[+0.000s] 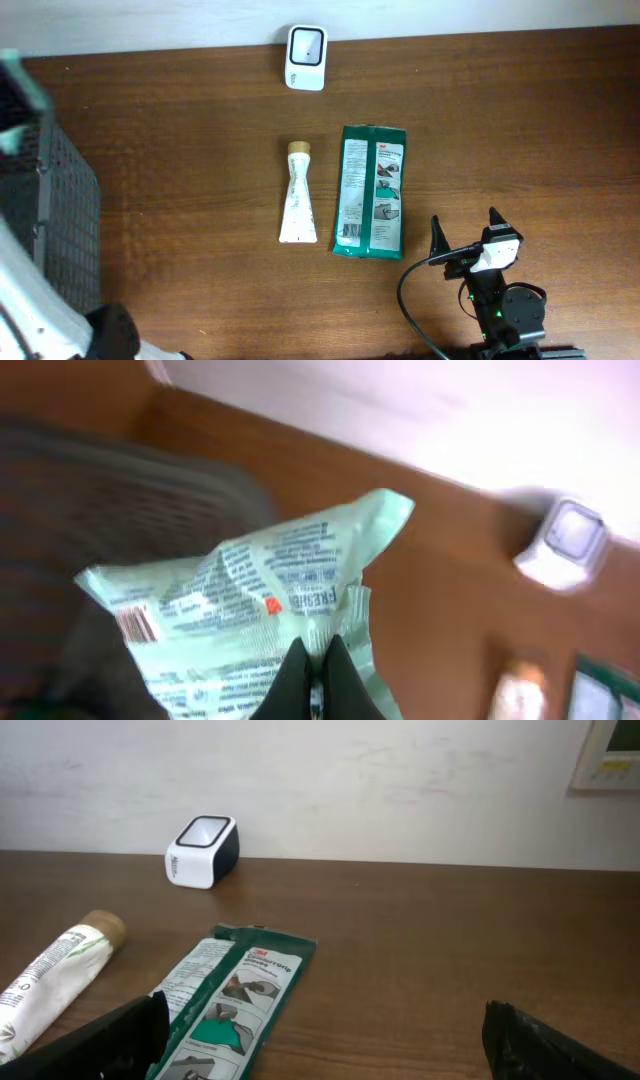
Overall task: Scan the item barcode
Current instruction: 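Grasp the mint-green packet in the basket and drop it beside the tube, then reach the left gripper into the basket and grasp the green-lidded jar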
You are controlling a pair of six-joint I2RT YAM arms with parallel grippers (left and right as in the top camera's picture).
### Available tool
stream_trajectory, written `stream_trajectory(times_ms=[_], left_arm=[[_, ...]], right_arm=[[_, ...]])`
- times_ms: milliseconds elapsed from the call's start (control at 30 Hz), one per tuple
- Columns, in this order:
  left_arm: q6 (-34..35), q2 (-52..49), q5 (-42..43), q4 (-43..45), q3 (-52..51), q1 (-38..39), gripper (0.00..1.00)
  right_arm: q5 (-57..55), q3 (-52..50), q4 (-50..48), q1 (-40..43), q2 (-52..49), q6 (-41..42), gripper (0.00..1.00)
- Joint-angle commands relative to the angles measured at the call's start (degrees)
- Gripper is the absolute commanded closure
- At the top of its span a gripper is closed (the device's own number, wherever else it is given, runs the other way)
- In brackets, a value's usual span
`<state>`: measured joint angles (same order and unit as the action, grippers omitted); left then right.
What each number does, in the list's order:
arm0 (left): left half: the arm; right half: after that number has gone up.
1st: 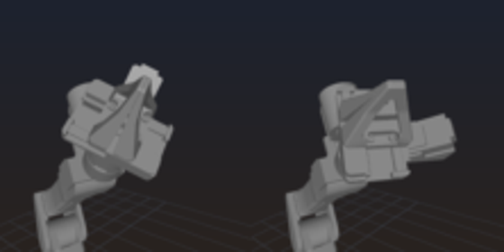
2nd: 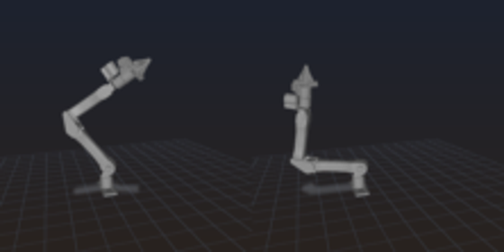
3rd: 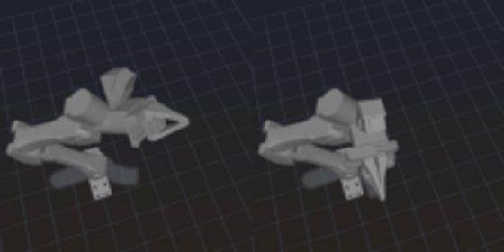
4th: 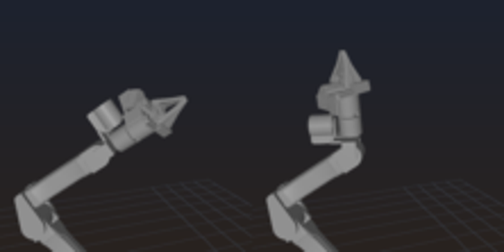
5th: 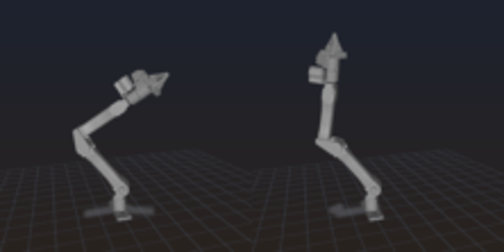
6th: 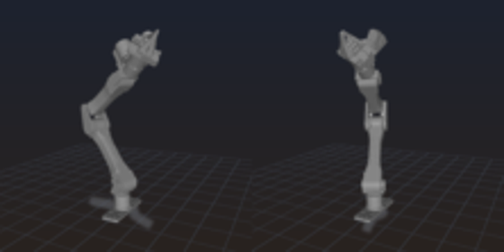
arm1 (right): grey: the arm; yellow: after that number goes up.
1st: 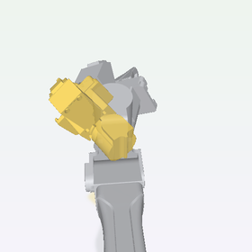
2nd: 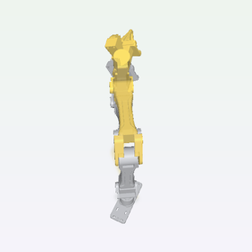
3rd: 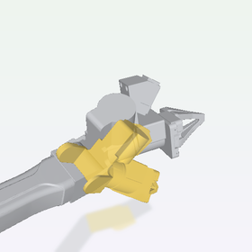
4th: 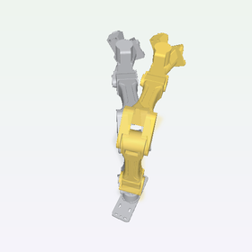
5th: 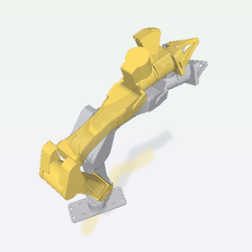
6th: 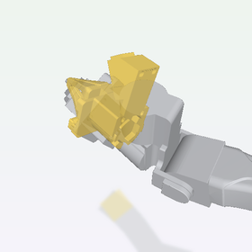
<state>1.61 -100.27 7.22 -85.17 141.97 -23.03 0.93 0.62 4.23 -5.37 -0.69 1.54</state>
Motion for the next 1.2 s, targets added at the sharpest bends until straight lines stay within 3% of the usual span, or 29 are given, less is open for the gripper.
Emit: stream_trajectory(times_ms=[0, 100, 200, 333, 467, 500, 567, 600, 700, 800, 867, 967, 1033, 1167], left_arm=[[3.8, -1.2, -3.5, -3.1, -4.8, 18.8, 1.00], [7.2, -1.2, -7.3, -0.2, -19.7, 31.5, 1.00], [12.0, -1.2, -8.8, 17.9, -45.4, 41.0, 1.00], [14.8, -1.2, -9.3, 41.2, -68.6, 42.7, 1.00], [15.8, -1.2, -9.7, 47.4, -73.9, 42.7, 1.00], [15.8, -1.2, -9.6, 47.6, -73.9, 42.8, 0.92], [15.7, -1.2, -9.7, 48.7, -73.7, 42.7, 0.64], [15.5, -0.9, -9.8, 48.0, -71.6, 42.5, 0.43], [14.8, 1.5, -10.1, 44.2, -65.2, 41.2, 0.38], [13.3, 8.4, -12.1, 36.1, -51.2, 36.6, 0.37], [13.3, 14.0, -15.9, 28.6, -42.0, 29.0, 0.37], [13.3, 20.0, -19.8, 26.9, -40.1, 14.9, 0.32], [13.4, 20.4, -19.9, 26.3, -40.1, 2.4, 0.23], [20.9, 16.7, -14.9, 23.8, -40.4, -19.7, 0.07]], right_arm=[[-0.1, -0.3, 0.3, -0.2, 0.4, 0.6, 0.02], [-0.1, -0.3, 0.3, -0.2, 0.4, 0.6, 0.02], [-0.1, -0.3, 0.3, -0.2, 0.4, 0.6, 0.02], [-0.1, -0.3, 0.3, -0.2, 0.4, 0.6, 0.01], [-0.1, -0.3, 0.3, -0.2, 0.4, 0.6, 0.02], [-0.1, -0.3, 0.3, -0.2, 0.4, 0.6, 0.02], [-0.1, -0.3, 0.3, -0.2, 0.4, 0.6, 0.02], [-0.1, -0.3, 0.3, -0.2, 0.4, 0.6, 0.01], [-0.1, -0.3, 0.3, -0.2, 0.4, 0.6, 0.02], [-0.1, -0.3, 0.3, -0.2, 0.4, 0.6, 0.02], [-0.1, -0.3, 0.3, -0.2, 0.4, 0.6, 0.02], [-0.1, -0.3, 0.3, -0.2, 0.4, 0.6, 0.02], [-0.1, -0.3, 0.3, -0.2, 0.4, 0.6, 0.02], [-0.1, -0.3, 0.3, -0.2, 0.4, 0.6, 0.02]])
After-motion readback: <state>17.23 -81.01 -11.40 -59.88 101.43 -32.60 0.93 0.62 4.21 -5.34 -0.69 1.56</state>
